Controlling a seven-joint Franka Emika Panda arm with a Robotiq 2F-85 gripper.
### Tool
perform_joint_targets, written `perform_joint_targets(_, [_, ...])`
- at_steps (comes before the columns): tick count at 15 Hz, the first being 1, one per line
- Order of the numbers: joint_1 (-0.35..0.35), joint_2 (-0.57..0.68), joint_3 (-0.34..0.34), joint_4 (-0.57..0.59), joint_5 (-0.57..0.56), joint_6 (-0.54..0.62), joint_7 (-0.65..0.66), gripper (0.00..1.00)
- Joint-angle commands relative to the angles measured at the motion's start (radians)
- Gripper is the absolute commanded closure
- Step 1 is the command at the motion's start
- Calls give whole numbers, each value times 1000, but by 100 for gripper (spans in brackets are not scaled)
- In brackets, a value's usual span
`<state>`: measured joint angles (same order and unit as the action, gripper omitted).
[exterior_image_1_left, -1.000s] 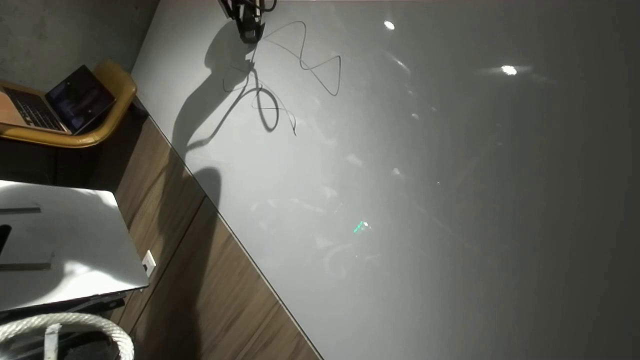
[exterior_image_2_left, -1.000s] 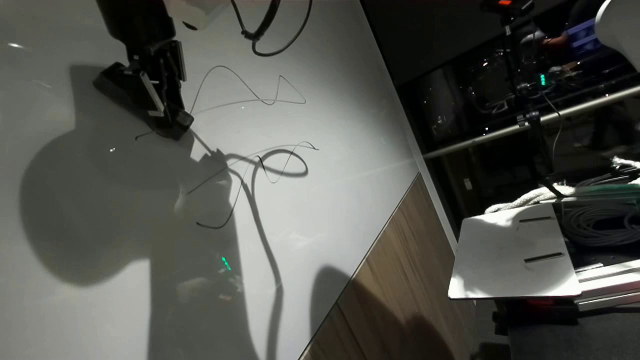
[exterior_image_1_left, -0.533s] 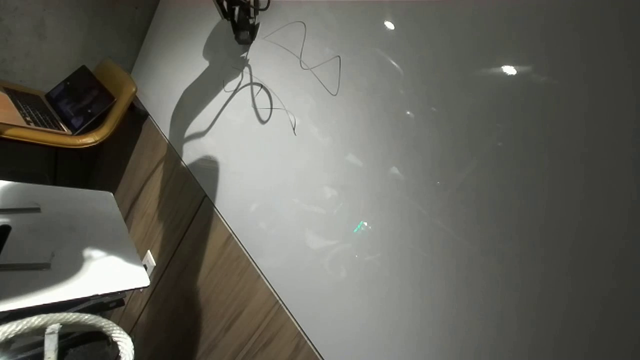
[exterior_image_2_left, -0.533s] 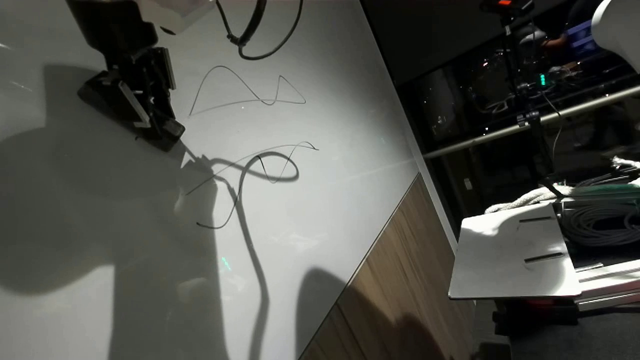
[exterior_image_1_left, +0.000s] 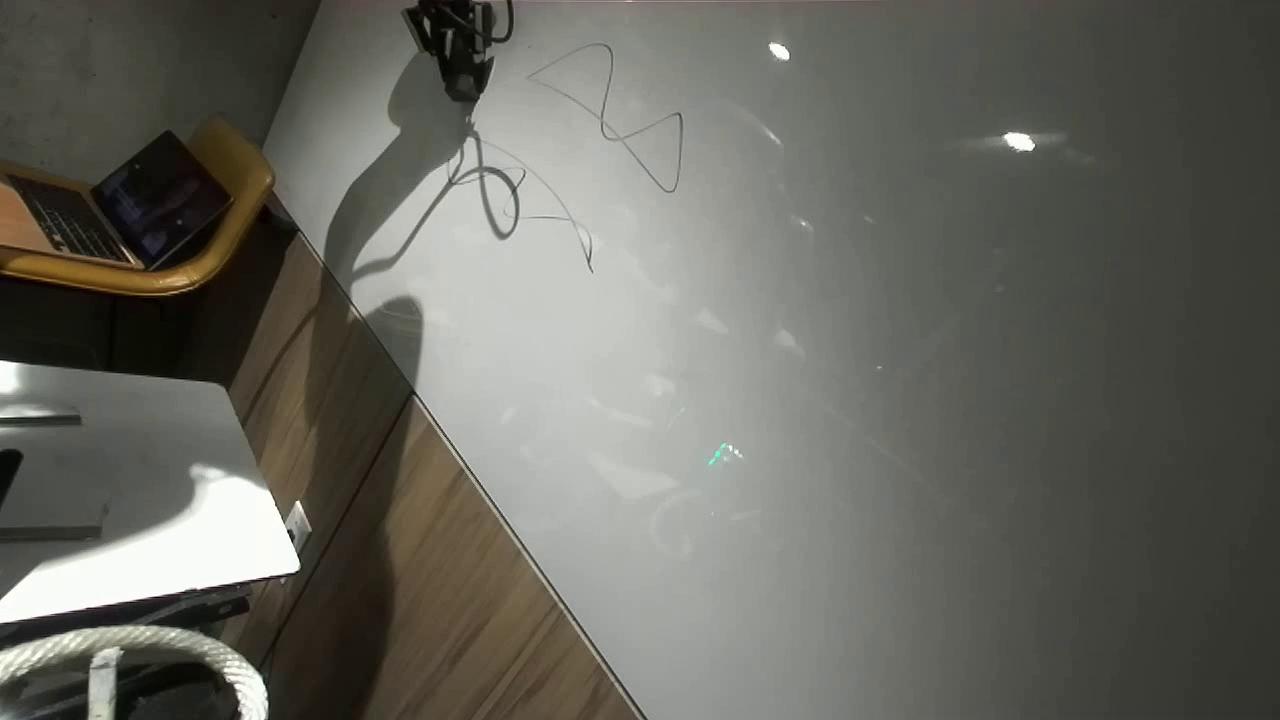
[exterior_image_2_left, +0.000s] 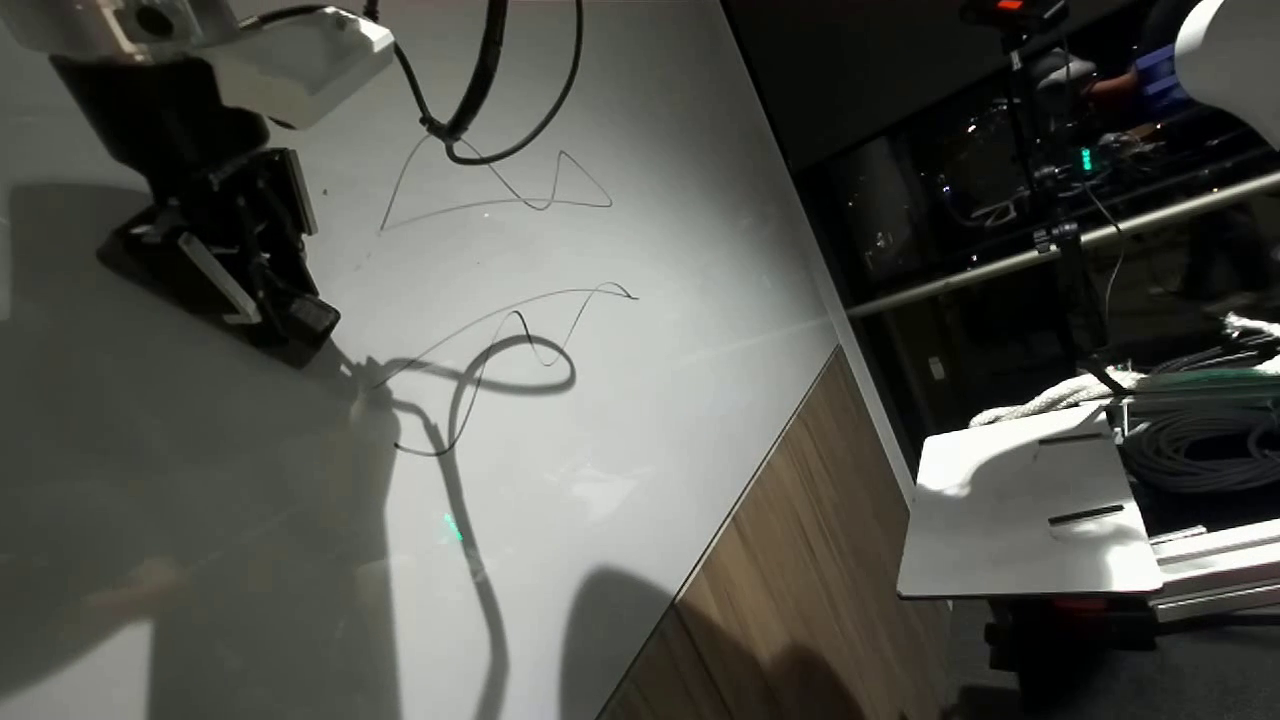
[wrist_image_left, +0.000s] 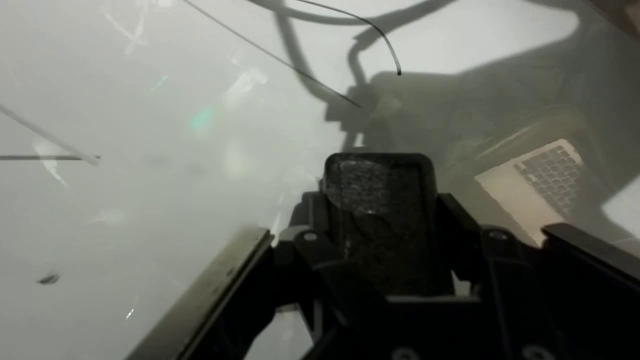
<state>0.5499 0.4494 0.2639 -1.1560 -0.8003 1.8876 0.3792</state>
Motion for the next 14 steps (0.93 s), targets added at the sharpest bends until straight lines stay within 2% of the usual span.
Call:
perform_joint_targets(1, [-72,27,-42,40,-28,84,-64,71])
perform_joint_targets(7, [-124,-125,-48,-131,-1,79,-8,71])
perform_joint_targets(14, [-235,-329,-88,-332,11,85,58,71])
